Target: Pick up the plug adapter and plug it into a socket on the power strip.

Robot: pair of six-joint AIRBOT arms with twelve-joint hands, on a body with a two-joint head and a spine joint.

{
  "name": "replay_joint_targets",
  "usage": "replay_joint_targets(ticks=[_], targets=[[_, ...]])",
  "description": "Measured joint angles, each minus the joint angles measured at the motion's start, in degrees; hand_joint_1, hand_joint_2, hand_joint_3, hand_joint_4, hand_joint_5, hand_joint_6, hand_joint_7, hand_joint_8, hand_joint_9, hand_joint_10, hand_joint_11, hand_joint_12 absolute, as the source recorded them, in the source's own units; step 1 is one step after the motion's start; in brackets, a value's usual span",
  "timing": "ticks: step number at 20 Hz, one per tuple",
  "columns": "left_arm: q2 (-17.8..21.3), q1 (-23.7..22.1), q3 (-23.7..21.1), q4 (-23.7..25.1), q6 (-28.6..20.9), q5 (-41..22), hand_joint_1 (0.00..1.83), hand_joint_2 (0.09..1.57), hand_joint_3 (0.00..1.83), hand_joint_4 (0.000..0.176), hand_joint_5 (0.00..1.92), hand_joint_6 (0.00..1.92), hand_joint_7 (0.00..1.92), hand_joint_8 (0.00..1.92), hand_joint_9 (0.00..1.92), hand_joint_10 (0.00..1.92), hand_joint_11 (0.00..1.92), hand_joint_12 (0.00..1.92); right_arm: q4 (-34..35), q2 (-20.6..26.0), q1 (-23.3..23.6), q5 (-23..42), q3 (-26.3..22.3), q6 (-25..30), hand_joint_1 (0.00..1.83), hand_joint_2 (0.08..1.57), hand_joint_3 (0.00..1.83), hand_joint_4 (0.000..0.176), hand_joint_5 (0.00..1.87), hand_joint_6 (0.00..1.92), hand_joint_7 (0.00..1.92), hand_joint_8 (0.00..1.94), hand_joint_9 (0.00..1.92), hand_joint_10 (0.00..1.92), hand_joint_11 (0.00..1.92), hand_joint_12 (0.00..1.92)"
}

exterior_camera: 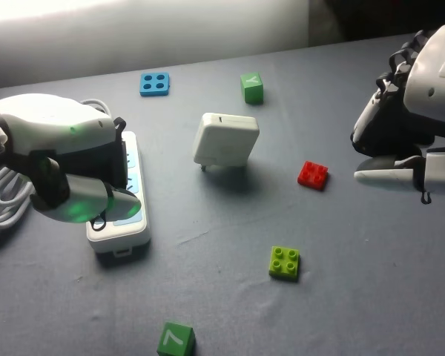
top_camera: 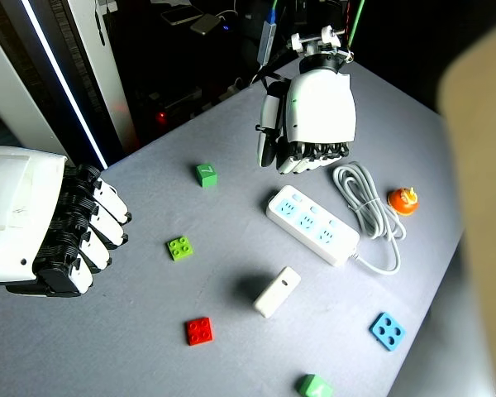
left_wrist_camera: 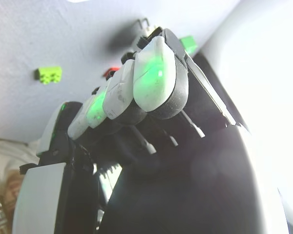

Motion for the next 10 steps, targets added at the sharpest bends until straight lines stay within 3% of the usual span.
replay_joint_targets(ticks=[2,6,10], targets=[[0.28,0.00,-0.59,-0.22,0.13,0.52,0.00,1.18,0.02,0.000,0.03,0.00,0.03,0.00,0.01,0.00,0.00,0.00,-0.20,0.02,-0.17,-0.13,0.00,-0.33,0.00,1.05,0.01,0.000,0.17,0.00,0.18,0.00,0.16,0.01,0.00,0.52],[0.28,0.13,-1.44,-1.27,0.04,1.20,0.00,1.18,0.01,0.000,0.01,0.00,0.02,0.01,0.00,0.00,0.00,0.00,-0.24,0.07,-0.22,0.44,-0.11,-0.20,0.04,1.04,0.00,0.000,0.21,0.01,0.22,0.01,0.20,0.01,0.00,0.60],[0.37,0.76,-2.82,-3.17,-0.07,6.67,0.00,1.18,0.01,0.000,0.03,0.01,0.03,0.01,0.02,0.01,0.00,0.00,-1.95,0.07,-0.15,0.26,-0.07,-0.17,0.03,1.05,0.00,0.000,0.21,0.00,0.22,0.00,0.20,0.00,0.00,0.65]])
